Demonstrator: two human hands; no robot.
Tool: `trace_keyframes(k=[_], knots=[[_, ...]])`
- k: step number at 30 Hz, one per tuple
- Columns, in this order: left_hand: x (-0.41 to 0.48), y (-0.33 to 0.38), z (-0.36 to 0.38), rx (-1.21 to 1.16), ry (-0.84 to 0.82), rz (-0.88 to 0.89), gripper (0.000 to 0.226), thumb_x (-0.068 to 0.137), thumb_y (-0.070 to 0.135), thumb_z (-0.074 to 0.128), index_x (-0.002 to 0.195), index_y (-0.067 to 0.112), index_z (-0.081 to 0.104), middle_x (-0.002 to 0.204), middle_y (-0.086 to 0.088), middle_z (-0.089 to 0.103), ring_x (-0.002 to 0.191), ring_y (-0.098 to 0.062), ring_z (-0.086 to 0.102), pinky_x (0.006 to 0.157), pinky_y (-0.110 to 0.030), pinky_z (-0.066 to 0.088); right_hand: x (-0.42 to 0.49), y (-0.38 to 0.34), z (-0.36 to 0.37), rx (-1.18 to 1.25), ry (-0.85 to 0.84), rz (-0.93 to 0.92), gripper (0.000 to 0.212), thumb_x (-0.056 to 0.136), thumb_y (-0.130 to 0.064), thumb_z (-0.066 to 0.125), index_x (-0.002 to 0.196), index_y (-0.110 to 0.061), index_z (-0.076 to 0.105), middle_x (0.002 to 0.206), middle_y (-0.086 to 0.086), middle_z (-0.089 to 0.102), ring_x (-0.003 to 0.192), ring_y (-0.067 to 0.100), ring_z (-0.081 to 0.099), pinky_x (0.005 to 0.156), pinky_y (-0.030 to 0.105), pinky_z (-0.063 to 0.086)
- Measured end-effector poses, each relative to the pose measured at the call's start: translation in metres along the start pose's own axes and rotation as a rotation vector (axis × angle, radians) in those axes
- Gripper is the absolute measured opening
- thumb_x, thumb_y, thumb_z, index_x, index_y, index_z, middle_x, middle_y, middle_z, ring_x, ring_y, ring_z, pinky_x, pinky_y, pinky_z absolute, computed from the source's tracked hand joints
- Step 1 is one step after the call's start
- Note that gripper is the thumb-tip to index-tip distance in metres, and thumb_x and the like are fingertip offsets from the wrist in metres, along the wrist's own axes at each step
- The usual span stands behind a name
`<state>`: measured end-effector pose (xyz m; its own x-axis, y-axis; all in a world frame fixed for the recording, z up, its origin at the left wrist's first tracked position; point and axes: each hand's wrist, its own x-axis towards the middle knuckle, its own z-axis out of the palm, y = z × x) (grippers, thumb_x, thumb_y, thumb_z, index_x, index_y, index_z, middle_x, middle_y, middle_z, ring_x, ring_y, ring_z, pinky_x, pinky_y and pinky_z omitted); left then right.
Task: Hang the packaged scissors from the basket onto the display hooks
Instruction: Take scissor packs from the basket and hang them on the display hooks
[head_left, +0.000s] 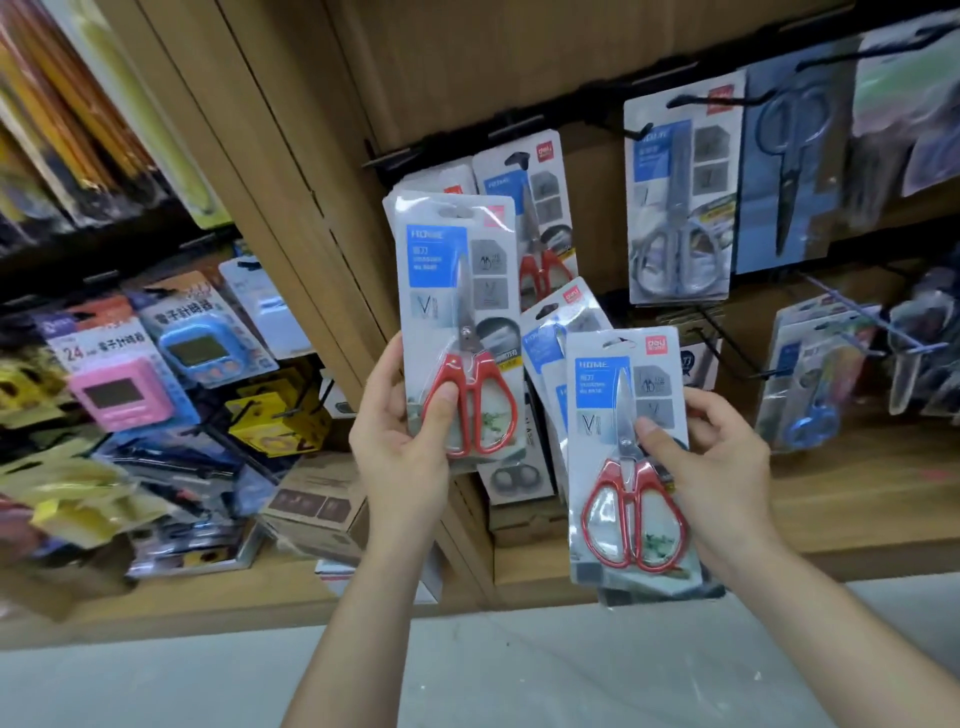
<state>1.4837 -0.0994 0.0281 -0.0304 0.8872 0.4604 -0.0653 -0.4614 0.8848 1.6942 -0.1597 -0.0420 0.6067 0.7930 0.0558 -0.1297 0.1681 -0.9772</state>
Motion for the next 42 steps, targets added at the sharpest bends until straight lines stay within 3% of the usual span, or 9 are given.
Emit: trace_keyframes(k=[6, 11, 22, 25, 27, 30, 34, 38, 42], knots=[[0.013, -0.007, 0.028, -0.072, -0.075, -0.022, 0.053, 0.097, 0.011, 0.068, 0.14, 0.037, 0.053, 0.135, -0.011, 0.068, 0.116, -0.029, 0.071, 0.085, -0.042, 0.064, 0.002, -0.002, -0.007, 0.039, 0.104, -0.075, 0.026, 0.09, -0.013, 0.077, 0.104, -0.031, 0.066, 0.102, -0.008, 0.079, 0.094, 0.011, 0.077, 0.077, 0.039, 0.063], [0.024, -0.01, 0.042, -0.114, -0.067, -0.008, 0.053, 0.097, 0.008, 0.068, 0.144, 0.028, 0.052, 0.137, -0.012, 0.067, 0.123, -0.031, 0.067, 0.09, -0.044, 0.062, 0.004, -0.01, -0.019, 0.058, 0.15, -0.106, 0.026, 0.091, -0.012, 0.075, 0.101, -0.034, 0.063, 0.091, -0.018, 0.077, 0.088, 0.003, 0.076, 0.061, 0.02, 0.061], [0.065, -0.023, 0.061, 0.044, -0.009, -0.057, 0.046, 0.098, 0.018, 0.071, 0.139, 0.031, 0.058, 0.121, -0.001, 0.075, 0.109, -0.019, 0.074, 0.091, -0.048, 0.062, 0.008, -0.011, -0.021, 0.086, 0.17, -0.086, 0.026, 0.091, -0.014, 0.076, 0.1, -0.035, 0.063, 0.097, -0.011, 0.078, 0.088, 0.006, 0.077, 0.062, 0.023, 0.062], [0.074, -0.026, 0.072, 0.341, 0.056, 0.033, 0.046, 0.098, 0.022, 0.071, 0.141, 0.029, 0.058, 0.118, 0.019, 0.068, 0.108, 0.002, 0.066, 0.096, -0.038, 0.06, 0.01, -0.012, -0.022, 0.086, 0.176, -0.07, 0.025, 0.091, -0.017, 0.075, 0.102, -0.035, 0.063, 0.097, -0.013, 0.078, 0.089, 0.006, 0.077, 0.064, 0.026, 0.063], [0.07, -0.029, 0.079, 0.629, 0.123, 0.151, 0.06, 0.096, 0.024, 0.073, 0.15, 0.024, 0.049, 0.127, 0.016, 0.059, 0.109, 0.005, 0.054, 0.098, -0.029, 0.052, 0.012, -0.011, -0.024, 0.088, 0.188, -0.058, 0.023, 0.091, -0.017, 0.075, 0.107, -0.03, 0.064, 0.097, -0.013, 0.078, 0.089, 0.006, 0.077, 0.065, 0.028, 0.063], [0.064, -0.039, 0.08, 0.945, 0.153, 0.496, 0.071, 0.088, 0.025, 0.077, 0.152, 0.017, 0.045, 0.139, -0.007, 0.051, 0.121, -0.013, 0.05, 0.096, -0.03, 0.045, 0.016, -0.012, -0.029, 0.109, 0.203, -0.05, 0.024, 0.092, -0.016, 0.075, 0.113, -0.023, 0.064, 0.094, -0.015, 0.079, 0.088, 0.006, 0.077, 0.064, 0.026, 0.063], [0.086, -0.042, 0.089, 1.379, -0.082, 0.856, 0.071, 0.09, 0.034, 0.068, 0.156, 0.025, 0.043, 0.164, -0.015, 0.035, 0.148, -0.036, 0.033, 0.118, -0.051, 0.032, 0.019, -0.011, -0.034, 0.123, 0.206, -0.028, 0.026, 0.092, -0.016, 0.075, 0.115, -0.019, 0.063, 0.092, -0.018, 0.078, 0.085, 0.005, 0.077, 0.06, 0.024, 0.062], [0.118, -0.033, 0.104, 1.612, -0.233, 0.829, 0.075, 0.097, 0.051, 0.053, 0.163, 0.027, 0.027, 0.173, -0.011, 0.009, 0.159, -0.037, 0.004, 0.126, -0.061, 0.007, 0.022, -0.012, -0.038, 0.134, 0.216, -0.005, 0.028, 0.092, -0.014, 0.074, 0.118, -0.016, 0.063, 0.096, -0.01, 0.079, 0.088, 0.007, 0.077, 0.063, 0.025, 0.063], [0.141, -0.027, 0.113, 1.809, -0.302, 0.704, 0.076, 0.101, 0.061, 0.039, 0.165, 0.026, 0.018, 0.173, -0.015, 0.0, 0.16, -0.036, -0.004, 0.126, -0.062, -0.001, 0.025, -0.014, -0.041, 0.149, 0.206, 0.016, 0.029, 0.093, -0.014, 0.074, 0.119, -0.017, 0.062, 0.101, -0.008, 0.078, 0.089, 0.008, 0.077, 0.064, 0.027, 0.064]])
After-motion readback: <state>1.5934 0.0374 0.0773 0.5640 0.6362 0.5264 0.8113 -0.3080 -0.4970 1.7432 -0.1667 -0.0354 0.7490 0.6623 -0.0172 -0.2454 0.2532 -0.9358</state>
